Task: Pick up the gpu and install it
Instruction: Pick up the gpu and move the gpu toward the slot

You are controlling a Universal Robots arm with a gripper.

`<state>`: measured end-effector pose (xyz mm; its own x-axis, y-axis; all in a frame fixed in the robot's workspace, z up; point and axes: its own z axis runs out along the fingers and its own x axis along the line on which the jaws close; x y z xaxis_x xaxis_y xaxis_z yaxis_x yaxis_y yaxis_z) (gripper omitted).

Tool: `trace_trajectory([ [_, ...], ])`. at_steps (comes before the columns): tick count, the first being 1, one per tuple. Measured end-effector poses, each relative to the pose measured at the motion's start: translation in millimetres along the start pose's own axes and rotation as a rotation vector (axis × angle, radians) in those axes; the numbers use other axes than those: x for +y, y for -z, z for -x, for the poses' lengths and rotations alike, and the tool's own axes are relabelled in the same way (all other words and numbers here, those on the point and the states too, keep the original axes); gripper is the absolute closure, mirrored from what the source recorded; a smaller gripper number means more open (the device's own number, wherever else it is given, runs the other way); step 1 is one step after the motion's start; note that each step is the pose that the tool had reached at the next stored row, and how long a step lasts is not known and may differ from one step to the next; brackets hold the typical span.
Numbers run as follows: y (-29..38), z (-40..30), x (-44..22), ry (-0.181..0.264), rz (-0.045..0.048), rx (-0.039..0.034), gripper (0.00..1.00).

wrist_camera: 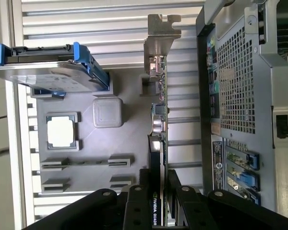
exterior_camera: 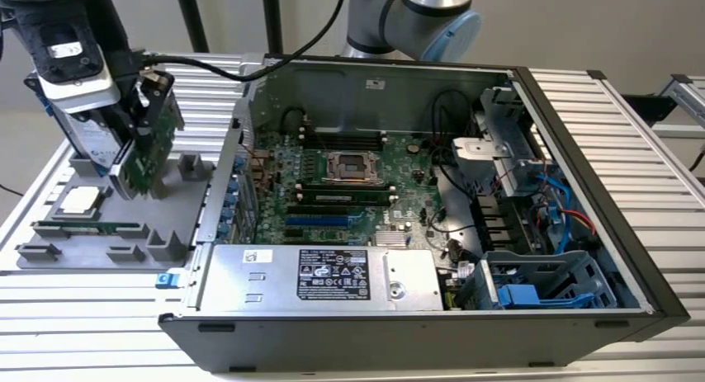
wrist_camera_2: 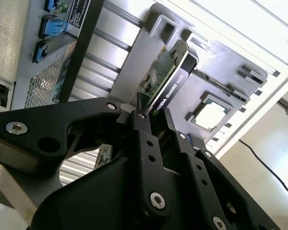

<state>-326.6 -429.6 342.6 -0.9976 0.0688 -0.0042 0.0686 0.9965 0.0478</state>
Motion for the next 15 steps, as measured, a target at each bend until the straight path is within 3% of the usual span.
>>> trace_trajectory([
  [15, 13.7, 0.0, 0.7, 0.000, 0.0000, 0.0000, 1.00],
])
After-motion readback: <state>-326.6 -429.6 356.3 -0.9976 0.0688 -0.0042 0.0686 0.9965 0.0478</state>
